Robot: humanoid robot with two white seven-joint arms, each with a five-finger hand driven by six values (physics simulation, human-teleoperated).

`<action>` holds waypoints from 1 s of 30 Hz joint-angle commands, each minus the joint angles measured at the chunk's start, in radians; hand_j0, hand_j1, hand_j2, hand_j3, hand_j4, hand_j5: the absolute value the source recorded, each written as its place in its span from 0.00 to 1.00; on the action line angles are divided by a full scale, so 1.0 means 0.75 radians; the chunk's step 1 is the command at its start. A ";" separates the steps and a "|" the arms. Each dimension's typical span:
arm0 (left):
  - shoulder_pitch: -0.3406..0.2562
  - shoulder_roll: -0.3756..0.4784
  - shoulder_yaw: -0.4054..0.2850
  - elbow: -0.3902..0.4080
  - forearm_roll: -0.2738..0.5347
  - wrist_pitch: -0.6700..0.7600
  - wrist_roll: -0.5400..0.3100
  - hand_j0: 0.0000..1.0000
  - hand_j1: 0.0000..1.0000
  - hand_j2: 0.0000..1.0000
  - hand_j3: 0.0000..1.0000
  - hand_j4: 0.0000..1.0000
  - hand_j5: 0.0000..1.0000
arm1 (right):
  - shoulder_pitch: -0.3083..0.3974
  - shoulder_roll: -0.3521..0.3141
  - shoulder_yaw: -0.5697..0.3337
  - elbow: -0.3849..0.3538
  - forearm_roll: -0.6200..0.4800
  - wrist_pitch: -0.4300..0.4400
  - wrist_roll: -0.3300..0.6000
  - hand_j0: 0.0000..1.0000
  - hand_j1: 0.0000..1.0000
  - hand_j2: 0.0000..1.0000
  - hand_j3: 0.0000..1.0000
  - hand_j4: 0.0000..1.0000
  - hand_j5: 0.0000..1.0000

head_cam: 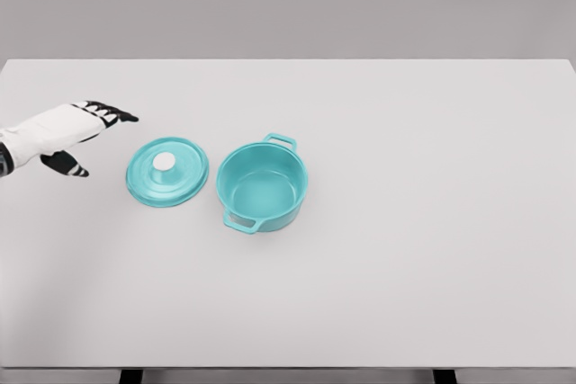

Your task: Cover the pot with left arm

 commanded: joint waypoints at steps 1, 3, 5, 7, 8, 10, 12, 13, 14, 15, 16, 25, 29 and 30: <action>0.000 -0.002 -0.012 0.002 0.002 -0.001 -0.001 1.00 1.00 1.00 1.00 1.00 1.00 | 0.000 0.000 -0.001 0.001 -0.002 0.000 0.000 1.00 1.00 1.00 1.00 1.00 1.00; -0.002 -0.002 -0.018 0.002 0.002 -0.001 -0.001 1.00 1.00 1.00 1.00 1.00 1.00 | 0.002 0.000 0.001 0.001 0.000 0.000 0.000 1.00 1.00 1.00 1.00 1.00 1.00; -0.014 0.000 -0.018 0.000 0.002 -0.001 -0.013 1.00 1.00 1.00 1.00 1.00 1.00 | 0.002 0.000 0.001 0.001 0.000 0.000 0.000 1.00 1.00 1.00 1.00 1.00 1.00; -0.059 0.008 -0.038 0.002 -0.002 -0.001 -0.025 1.00 1.00 1.00 1.00 1.00 1.00 | 0.002 0.000 0.001 0.001 0.000 0.000 0.000 1.00 1.00 1.00 1.00 1.00 1.00; -0.072 0.010 -0.044 0.002 -0.002 -0.001 -0.037 1.00 1.00 1.00 1.00 1.00 1.00 | 0.002 0.000 0.001 0.001 0.000 0.000 0.000 1.00 1.00 1.00 1.00 1.00 1.00; -0.121 0.014 -0.087 0.002 -0.002 -0.013 -0.060 1.00 1.00 1.00 1.00 1.00 1.00 | 0.002 0.000 0.001 0.001 0.000 0.000 0.000 1.00 1.00 1.00 1.00 1.00 1.00; -0.160 0.014 -0.134 0.002 0.000 -0.058 -0.080 1.00 1.00 1.00 1.00 1.00 1.00 | 0.002 0.000 0.001 0.001 0.000 0.000 0.000 1.00 1.00 1.00 1.00 1.00 1.00; -0.164 0.010 -0.134 0.008 0.000 -0.121 -0.088 1.00 1.00 1.00 1.00 1.00 1.00 | 0.002 0.000 0.001 0.001 0.000 0.000 0.000 1.00 1.00 1.00 1.00 1.00 1.00; -0.166 0.014 -0.138 0.016 0.000 -0.152 -0.103 1.00 1.00 1.00 1.00 1.00 1.00 | 0.002 0.000 -0.001 0.001 0.000 0.000 0.000 1.00 1.00 1.00 1.00 1.00 1.00; -0.184 0.018 -0.142 0.029 0.012 -0.185 -0.103 1.00 1.00 1.00 1.00 1.00 1.00 | 0.002 0.000 0.001 0.001 0.000 0.000 0.000 1.00 1.00 1.00 1.00 1.00 1.00; -0.237 0.018 -0.220 0.084 0.057 -0.189 -0.103 1.00 1.00 1.00 1.00 1.00 1.00 | 0.002 0.000 0.001 0.001 0.000 0.000 0.000 1.00 1.00 1.00 1.00 1.00 1.00; -0.605 0.168 -0.764 0.196 0.438 -0.214 -0.095 1.00 1.00 1.00 1.00 1.00 1.00 | 0.000 0.000 0.001 0.001 0.000 0.000 0.000 1.00 1.00 1.00 1.00 1.00 1.00; -0.712 0.092 -0.930 0.215 0.440 -0.214 -0.105 1.00 1.00 1.00 1.00 1.00 1.00 | 0.002 0.000 0.001 0.001 0.000 0.000 0.000 1.00 1.00 1.00 1.00 1.00 1.00; -0.714 0.078 -0.942 0.239 0.440 -0.214 -0.105 1.00 1.00 1.00 1.00 1.00 1.00 | 0.000 0.000 0.001 0.001 -0.002 0.000 0.000 1.00 1.00 1.00 1.00 1.00 1.00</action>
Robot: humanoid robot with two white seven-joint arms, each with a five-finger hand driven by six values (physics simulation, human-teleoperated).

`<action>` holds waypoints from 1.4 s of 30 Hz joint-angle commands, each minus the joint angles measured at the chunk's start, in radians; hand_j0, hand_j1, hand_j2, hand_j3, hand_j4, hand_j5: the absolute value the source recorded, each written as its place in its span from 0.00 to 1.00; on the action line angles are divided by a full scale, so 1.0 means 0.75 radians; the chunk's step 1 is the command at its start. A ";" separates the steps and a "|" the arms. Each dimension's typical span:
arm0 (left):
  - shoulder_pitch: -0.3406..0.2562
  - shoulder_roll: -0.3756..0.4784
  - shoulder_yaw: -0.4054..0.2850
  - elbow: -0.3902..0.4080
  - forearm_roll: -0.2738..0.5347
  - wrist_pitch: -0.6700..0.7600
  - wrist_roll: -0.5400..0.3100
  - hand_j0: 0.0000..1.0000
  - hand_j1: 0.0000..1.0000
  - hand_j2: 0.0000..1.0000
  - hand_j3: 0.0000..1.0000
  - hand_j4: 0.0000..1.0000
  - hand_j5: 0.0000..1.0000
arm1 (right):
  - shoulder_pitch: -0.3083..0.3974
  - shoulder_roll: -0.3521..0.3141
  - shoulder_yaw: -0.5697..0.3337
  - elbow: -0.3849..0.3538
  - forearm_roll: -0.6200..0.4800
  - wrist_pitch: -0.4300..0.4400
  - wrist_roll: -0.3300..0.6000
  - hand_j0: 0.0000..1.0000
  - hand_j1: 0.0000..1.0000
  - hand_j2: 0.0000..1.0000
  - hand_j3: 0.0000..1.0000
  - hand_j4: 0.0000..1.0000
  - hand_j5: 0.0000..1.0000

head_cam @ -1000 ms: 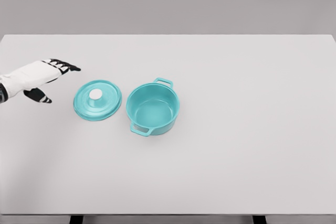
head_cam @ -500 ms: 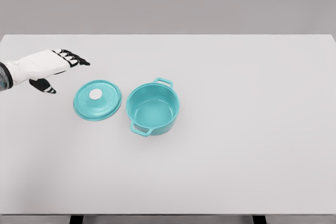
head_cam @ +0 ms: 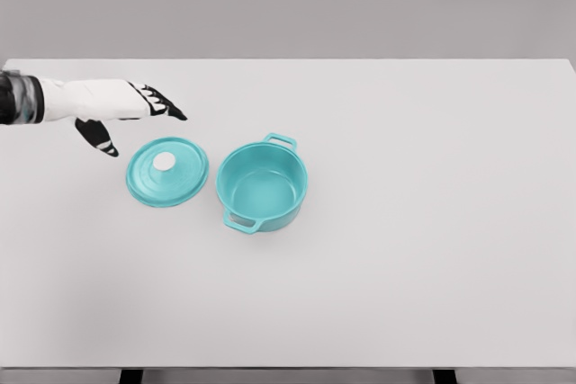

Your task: Cover the pot with left arm

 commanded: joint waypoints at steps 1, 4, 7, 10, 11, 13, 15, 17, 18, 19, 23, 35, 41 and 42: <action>0.000 -0.043 -0.068 0.044 0.011 0.002 -0.002 1.00 1.00 1.00 1.00 1.00 1.00 | 0.000 0.000 0.000 0.000 0.000 0.000 0.000 1.00 1.00 1.00 1.00 1.00 1.00; 0.000 -0.047 -0.076 0.073 0.011 0.002 0.000 1.00 1.00 1.00 1.00 1.00 1.00 | 0.000 0.000 0.000 0.000 0.000 0.000 0.000 1.00 1.00 1.00 1.00 1.00 1.00; 0.000 -0.067 -0.080 0.069 0.013 0.002 0.000 1.00 1.00 1.00 1.00 1.00 1.00 | 0.000 0.000 0.000 0.000 0.000 0.000 0.000 1.00 1.00 1.00 1.00 1.00 1.00; 0.000 -0.082 -0.082 0.073 0.011 0.002 0.000 1.00 1.00 1.00 1.00 1.00 1.00 | 0.000 0.000 0.000 0.000 0.000 0.000 0.000 1.00 1.00 1.00 1.00 1.00 1.00; 0.000 -0.082 -0.082 0.073 0.009 0.002 0.000 1.00 1.00 1.00 1.00 1.00 1.00 | 0.000 0.000 0.000 0.000 0.000 0.000 0.000 1.00 1.00 1.00 1.00 1.00 1.00; 0.002 -0.080 -0.084 0.075 0.007 0.002 0.000 0.94 0.94 0.94 0.94 0.94 0.94 | 0.000 0.000 0.000 0.000 0.000 0.000 0.000 1.00 1.00 1.00 1.00 1.00 1.00; 0.004 -0.080 -0.092 0.075 0.007 0.002 0.000 0.90 0.90 0.90 0.90 0.90 0.90 | 0.000 0.000 0.000 0.000 0.000 0.000 0.000 1.00 1.00 1.00 1.00 1.00 1.00; 0.002 -0.082 -0.103 0.075 0.005 0.002 0.000 0.89 0.89 0.89 0.89 0.89 0.89 | 0.000 0.000 0.000 0.000 0.000 0.000 0.000 1.00 1.00 1.00 1.00 1.00 1.00; 0.004 -0.082 -0.105 0.075 0.003 0.002 0.000 0.89 0.89 0.89 0.89 0.89 0.89 | 0.000 0.000 0.000 0.000 0.000 0.000 0.000 1.00 1.00 1.00 1.00 1.00 1.00; 0.004 -0.080 -0.111 0.075 0.003 0.002 0.000 0.89 0.89 0.89 0.89 0.89 0.89 | 0.000 0.000 0.000 0.000 0.000 0.000 0.000 1.00 1.00 1.00 1.00 1.00 1.00; 0.004 -0.082 -0.119 0.075 0.003 0.002 0.000 0.86 0.86 0.86 0.86 0.86 0.86 | 0.000 0.000 0.000 0.000 0.000 0.000 0.000 1.00 1.00 1.00 1.00 1.00 1.00; 0.004 -0.082 -0.133 0.075 0.003 0.002 -0.002 0.79 0.79 0.79 0.79 0.79 0.79 | 0.000 0.000 0.000 0.000 0.000 0.000 0.000 1.00 1.00 1.00 1.00 1.00 1.00; 0.004 -0.080 -0.135 0.073 0.003 0.002 -0.002 0.78 0.78 0.78 0.78 0.78 0.78 | 0.000 0.000 0.000 0.000 0.000 0.000 0.000 1.00 1.00 1.00 1.00 1.00 1.00; 0.004 -0.080 -0.135 0.073 0.003 0.002 -0.002 0.77 0.77 0.77 0.77 0.77 0.77 | 0.000 0.000 0.000 0.000 0.000 0.000 0.000 1.00 1.00 1.00 1.00 1.00 1.00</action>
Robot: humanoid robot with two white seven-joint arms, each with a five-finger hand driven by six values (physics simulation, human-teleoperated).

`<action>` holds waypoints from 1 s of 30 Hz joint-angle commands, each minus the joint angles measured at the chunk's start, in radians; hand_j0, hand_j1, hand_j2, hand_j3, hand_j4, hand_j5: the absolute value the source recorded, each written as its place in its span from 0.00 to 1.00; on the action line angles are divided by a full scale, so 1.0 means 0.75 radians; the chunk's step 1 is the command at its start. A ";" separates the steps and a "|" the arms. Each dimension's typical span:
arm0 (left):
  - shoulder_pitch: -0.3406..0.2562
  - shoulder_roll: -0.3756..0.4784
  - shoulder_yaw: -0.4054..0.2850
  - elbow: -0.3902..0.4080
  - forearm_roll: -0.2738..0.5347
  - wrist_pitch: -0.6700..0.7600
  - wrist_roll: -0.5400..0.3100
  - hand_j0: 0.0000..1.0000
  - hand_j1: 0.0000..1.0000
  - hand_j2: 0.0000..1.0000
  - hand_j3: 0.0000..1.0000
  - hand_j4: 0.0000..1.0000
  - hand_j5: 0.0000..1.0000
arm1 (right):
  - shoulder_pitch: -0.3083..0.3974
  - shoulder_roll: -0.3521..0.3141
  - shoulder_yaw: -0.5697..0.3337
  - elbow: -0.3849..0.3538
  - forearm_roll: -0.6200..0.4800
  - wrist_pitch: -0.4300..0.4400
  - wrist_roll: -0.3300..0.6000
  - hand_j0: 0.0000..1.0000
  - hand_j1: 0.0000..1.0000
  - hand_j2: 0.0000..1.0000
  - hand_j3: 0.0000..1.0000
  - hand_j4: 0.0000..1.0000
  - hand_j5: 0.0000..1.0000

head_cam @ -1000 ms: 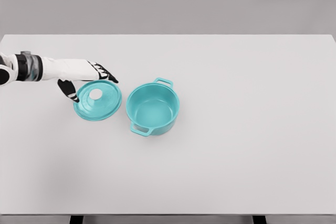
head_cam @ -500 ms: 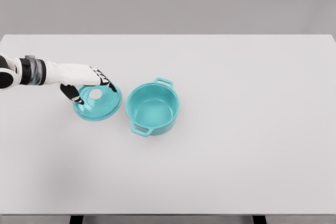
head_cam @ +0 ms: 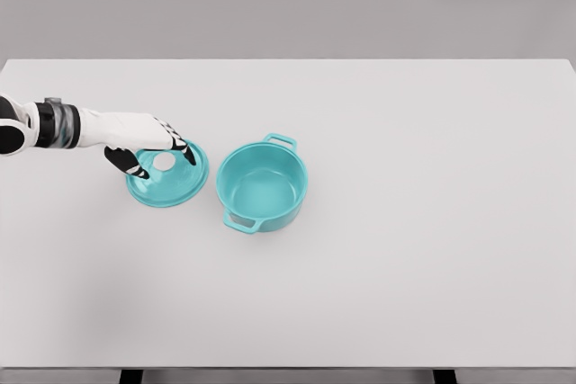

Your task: Cover the pot with left arm

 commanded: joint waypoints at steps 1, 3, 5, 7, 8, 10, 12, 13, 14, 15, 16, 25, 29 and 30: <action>0.000 0.001 0.001 -0.001 0.007 0.003 0.000 0.77 0.77 0.77 0.77 0.77 0.77 | 0.000 0.000 0.000 0.000 0.000 0.000 0.000 1.00 1.00 1.00 1.00 1.00 1.00; 0.000 0.001 0.001 0.001 0.007 0.003 0.000 0.76 0.76 0.76 0.76 0.76 0.76 | 0.000 0.000 0.000 0.000 0.000 0.000 0.000 1.00 1.00 1.00 1.00 1.00 1.00; 0.000 0.001 0.001 -0.001 0.007 0.003 0.000 0.74 0.74 0.74 0.74 0.74 0.74 | 0.000 0.000 0.000 0.000 0.000 0.000 0.000 1.00 1.00 1.00 1.00 1.00 1.00; 0.000 0.001 0.001 -0.001 0.007 0.003 0.000 0.73 0.73 0.73 0.73 0.73 0.73 | 0.000 0.000 0.000 0.000 0.000 0.000 0.000 1.00 1.00 1.00 1.00 1.00 1.00; 0.000 0.001 0.001 -0.001 0.007 0.003 0.000 0.73 0.73 0.73 0.73 0.73 0.73 | 0.000 0.000 0.000 0.000 0.000 0.000 0.000 1.00 1.00 1.00 1.00 1.00 1.00; 0.000 0.001 0.001 -0.001 0.007 0.003 0.000 0.73 0.73 0.73 0.73 0.73 0.73 | 0.000 0.000 0.000 0.000 0.000 0.000 0.000 1.00 1.00 1.00 1.00 1.00 1.00; 0.000 0.001 0.001 0.001 0.007 0.003 0.000 0.73 0.73 0.73 0.73 0.73 0.73 | 0.000 0.000 0.000 0.000 0.000 0.000 0.000 1.00 1.00 1.00 1.00 1.00 1.00; 0.000 0.001 -0.001 0.001 0.005 0.003 0.000 0.73 0.73 0.73 0.73 0.73 0.73 | 0.000 0.000 0.000 0.000 0.000 0.000 0.000 1.00 1.00 1.00 1.00 1.00 1.00; 0.000 0.001 -0.001 0.001 0.005 0.003 0.000 0.73 0.73 0.73 0.73 0.73 0.73 | 0.000 0.000 0.000 0.000 0.000 0.000 0.000 1.00 1.00 1.00 1.00 1.00 1.00; 0.000 0.001 -0.001 0.001 0.005 0.003 0.000 0.73 0.73 0.73 0.73 0.73 0.73 | 0.000 0.000 -0.002 0.000 0.000 0.000 0.000 1.00 1.00 1.00 1.00 1.00 1.00; 0.000 0.001 -0.001 0.001 0.007 0.003 0.000 0.73 0.73 0.73 0.73 0.73 0.73 | 0.000 0.000 0.000 0.000 0.000 0.000 0.000 1.00 1.00 1.00 1.00 1.00 1.00; 0.000 0.001 -0.024 0.001 0.005 0.003 0.000 0.70 0.70 0.70 0.70 0.70 0.70 | 0.000 0.000 0.000 0.000 0.000 0.000 0.000 1.00 1.00 1.00 1.00 1.00 1.00; 0.000 0.001 -0.024 -0.001 0.005 0.003 0.000 0.64 0.64 0.64 0.64 0.64 0.64 | 0.000 0.000 0.000 0.000 0.000 0.000 0.000 1.00 1.00 1.00 1.00 1.00 1.00; 0.000 0.001 -0.024 -0.001 0.005 0.003 0.000 0.60 0.60 0.60 0.60 0.60 0.60 | 0.000 0.000 0.000 0.000 0.000 0.000 0.000 1.00 1.00 1.00 1.00 1.00 1.00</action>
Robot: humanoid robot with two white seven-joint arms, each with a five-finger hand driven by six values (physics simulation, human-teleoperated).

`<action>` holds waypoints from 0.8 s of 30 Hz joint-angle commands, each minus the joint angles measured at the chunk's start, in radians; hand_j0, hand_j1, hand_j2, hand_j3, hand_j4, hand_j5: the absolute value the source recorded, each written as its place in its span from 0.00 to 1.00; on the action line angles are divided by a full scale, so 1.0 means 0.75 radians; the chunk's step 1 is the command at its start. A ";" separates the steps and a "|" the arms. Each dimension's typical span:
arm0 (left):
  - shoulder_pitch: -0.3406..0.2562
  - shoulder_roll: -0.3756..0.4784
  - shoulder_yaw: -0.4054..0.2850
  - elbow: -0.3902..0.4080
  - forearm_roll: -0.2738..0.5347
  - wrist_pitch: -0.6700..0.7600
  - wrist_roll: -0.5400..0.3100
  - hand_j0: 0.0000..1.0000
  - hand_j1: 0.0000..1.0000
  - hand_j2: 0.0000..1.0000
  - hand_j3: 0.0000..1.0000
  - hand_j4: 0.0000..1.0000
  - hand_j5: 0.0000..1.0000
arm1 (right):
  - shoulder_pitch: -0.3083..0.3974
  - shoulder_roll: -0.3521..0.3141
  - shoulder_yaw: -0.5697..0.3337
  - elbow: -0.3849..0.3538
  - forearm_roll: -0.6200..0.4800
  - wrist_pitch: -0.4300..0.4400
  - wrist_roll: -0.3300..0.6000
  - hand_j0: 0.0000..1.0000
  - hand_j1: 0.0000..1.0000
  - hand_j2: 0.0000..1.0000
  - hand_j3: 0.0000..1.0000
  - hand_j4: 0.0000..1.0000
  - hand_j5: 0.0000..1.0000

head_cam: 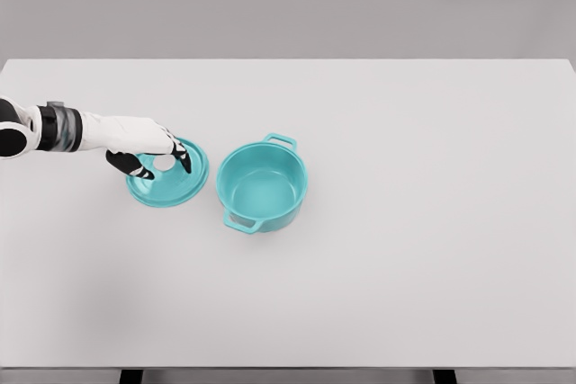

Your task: Cover the pot with left arm

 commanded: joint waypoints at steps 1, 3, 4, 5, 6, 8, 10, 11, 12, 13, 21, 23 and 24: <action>0.000 0.001 0.000 -0.001 0.004 0.000 -0.001 0.55 0.55 0.55 0.55 0.55 0.55 | 0.000 0.000 -0.002 0.000 0.000 0.000 0.000 1.00 1.00 1.00 1.00 1.00 1.00; 0.000 0.001 0.000 -0.001 0.004 0.000 -0.001 0.51 0.51 0.51 0.51 0.51 0.51 | 0.000 0.000 0.000 0.000 0.000 0.000 0.000 1.00 1.00 1.00 1.00 1.00 1.00; 0.000 0.001 0.000 -0.001 0.004 0.000 -0.001 0.50 0.50 0.50 0.50 0.50 0.50 | 0.000 0.000 0.000 0.000 0.000 0.000 0.000 1.00 1.00 1.00 1.00 1.00 1.00; -0.002 0.001 0.000 -0.001 0.004 0.000 -0.001 0.49 0.49 0.49 0.49 0.49 0.49 | 0.000 0.000 0.000 0.000 0.000 0.000 0.000 1.00 1.00 1.00 1.00 1.00 1.00; -0.002 0.001 0.000 -0.001 0.004 0.000 -0.001 0.48 0.48 0.48 0.48 0.48 0.48 | 0.000 0.000 0.000 0.000 0.000 0.000 0.000 1.00 1.00 1.00 1.00 1.00 1.00; -0.002 0.001 0.000 -0.001 0.004 0.000 -0.001 0.47 0.47 0.47 0.47 0.47 0.47 | 0.000 0.000 0.000 0.000 0.000 0.000 0.000 1.00 1.00 1.00 1.00 1.00 1.00; -0.004 0.001 0.000 -0.003 0.004 0.000 -0.001 0.45 0.45 0.45 0.45 0.45 0.45 | 0.000 0.000 0.000 0.000 0.000 0.000 0.000 1.00 1.00 1.00 1.00 1.00 1.00; -0.006 0.001 0.000 -0.005 0.004 0.000 -0.001 0.45 0.45 0.45 0.45 0.45 0.45 | 0.000 0.000 0.000 0.000 -0.002 0.000 0.000 1.00 1.00 1.00 1.00 1.00 1.00; -0.012 0.001 -0.002 -0.005 0.004 0.000 -0.001 0.45 0.45 0.45 0.45 0.45 0.45 | 0.000 0.000 0.000 0.000 0.000 0.000 0.000 1.00 1.00 1.00 1.00 1.00 1.00; -0.022 0.005 -0.012 -0.007 0.006 0.000 -0.001 0.44 0.44 0.44 0.44 0.44 0.44 | 0.000 0.000 0.000 0.000 0.000 0.000 0.000 1.00 1.00 1.00 1.00 1.00 1.00; -0.065 0.007 -0.016 -0.025 0.016 0.000 -0.001 0.37 0.37 0.37 0.37 0.37 0.37 | 0.000 0.000 0.000 0.000 0.000 0.000 0.000 1.00 1.00 1.00 1.00 1.00 1.00; -0.078 0.015 -0.016 -0.058 0.081 0.000 -0.001 0.36 0.36 0.36 0.36 0.36 0.36 | 0.000 0.000 0.000 0.000 -0.002 0.000 0.000 1.00 1.00 1.00 1.00 1.00 1.00; -0.086 0.017 -0.016 -0.060 0.114 0.000 -0.001 0.36 0.36 0.36 0.36 0.36 0.36 | 0.000 0.000 0.000 0.000 -0.002 0.000 0.000 1.00 1.00 1.00 1.00 1.00 1.00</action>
